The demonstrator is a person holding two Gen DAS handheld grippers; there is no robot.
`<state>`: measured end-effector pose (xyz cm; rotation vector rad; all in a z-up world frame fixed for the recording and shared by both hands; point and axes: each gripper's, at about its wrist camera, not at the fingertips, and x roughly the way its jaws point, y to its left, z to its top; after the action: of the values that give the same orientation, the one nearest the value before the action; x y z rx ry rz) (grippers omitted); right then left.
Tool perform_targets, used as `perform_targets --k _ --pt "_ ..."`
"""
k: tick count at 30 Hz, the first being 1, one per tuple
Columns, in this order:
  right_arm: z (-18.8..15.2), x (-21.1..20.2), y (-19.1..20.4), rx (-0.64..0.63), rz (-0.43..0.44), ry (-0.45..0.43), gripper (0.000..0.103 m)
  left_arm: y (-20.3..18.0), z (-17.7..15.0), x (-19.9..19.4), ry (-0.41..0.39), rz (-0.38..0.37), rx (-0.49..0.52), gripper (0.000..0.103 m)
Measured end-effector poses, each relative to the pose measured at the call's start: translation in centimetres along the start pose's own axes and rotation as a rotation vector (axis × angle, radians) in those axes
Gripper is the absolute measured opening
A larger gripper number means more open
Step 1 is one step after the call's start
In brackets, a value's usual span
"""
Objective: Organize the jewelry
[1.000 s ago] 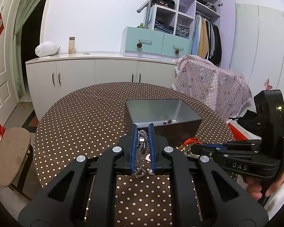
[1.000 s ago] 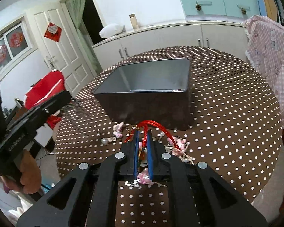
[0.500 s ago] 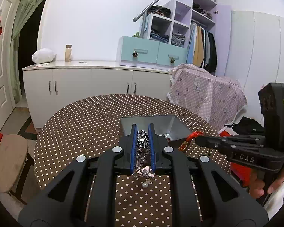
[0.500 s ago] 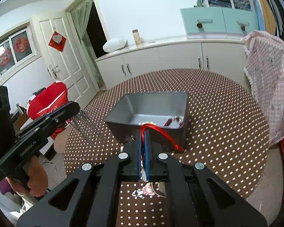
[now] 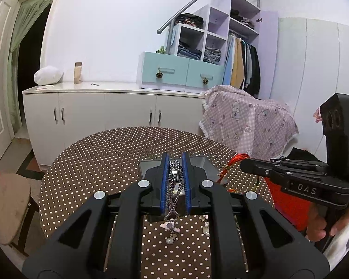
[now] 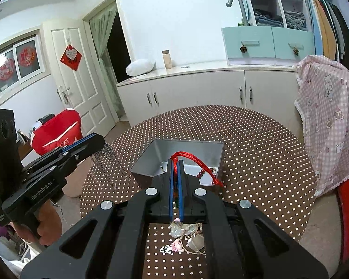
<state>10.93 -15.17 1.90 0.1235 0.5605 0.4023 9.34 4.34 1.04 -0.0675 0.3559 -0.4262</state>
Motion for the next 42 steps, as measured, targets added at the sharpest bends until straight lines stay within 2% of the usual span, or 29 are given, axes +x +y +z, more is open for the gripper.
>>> perform_targets --k 11,16,19,21,23,24,27,30,32,34,38,40,42 --pt "2.0 -0.4 -1.0 0.002 -0.025 -0.043 0.002 -1.4 2.6 0.7 -0.047 -0.028 0.027 0.012" --pt "2.2 0.9 -1.1 -0.002 -0.019 -0.022 0.002 -1.2 2.7 2.0 -0.027 -0.029 0.031 0.012" --pt "1.9 1.4 -1.1 -0.004 -0.01 -0.008 0.002 -0.4 2.0 2.2 -0.007 -0.058 0.015 0.013" --pt "1.5 1.7 -1.3 -0.001 -0.006 0.002 0.002 0.1 0.9 2.4 0.026 -0.049 0.022 0.015" --pt "0.9 1.9 -1.4 0.007 -0.003 0.016 0.002 0.5 -0.3 2.5 0.064 -0.022 0.024 0.054" --pt "0.5 2.0 -1.4 0.013 0.001 0.023 0.002 0.8 -0.9 2.4 0.074 -0.022 0.019 0.081" --pt "-0.9 1.7 -1.6 0.036 0.015 0.03 0.002 1.4 -3.1 1.9 0.106 -0.059 0.003 0.081" --pt "-2.2 1.0 -1.5 0.053 0.034 0.03 0.002 1.4 -5.4 2.9 0.182 -0.028 0.006 0.081" --pt "-2.7 0.9 -1.4 0.059 0.04 0.036 0.002 1.2 -6.6 3.6 0.211 -0.016 0.011 0.071" --pt "-2.9 1.0 -1.6 0.061 0.036 0.044 0.002 0.8 -7.4 4.4 0.248 -0.018 0.022 0.052" --pt "-3.4 1.0 -2.0 0.071 0.03 0.053 0.002 0.5 -8.6 6.2 0.317 0.008 0.038 0.049" --pt "-3.6 0.9 -2.1 0.075 0.024 0.053 0.002 0.7 -9.2 6.7 0.356 0.016 0.032 0.028" --pt "-3.8 1.0 -2.4 0.079 0.021 0.058 0.002 0.8 -9.3 6.5 0.35 0.014 0.025 0.026"
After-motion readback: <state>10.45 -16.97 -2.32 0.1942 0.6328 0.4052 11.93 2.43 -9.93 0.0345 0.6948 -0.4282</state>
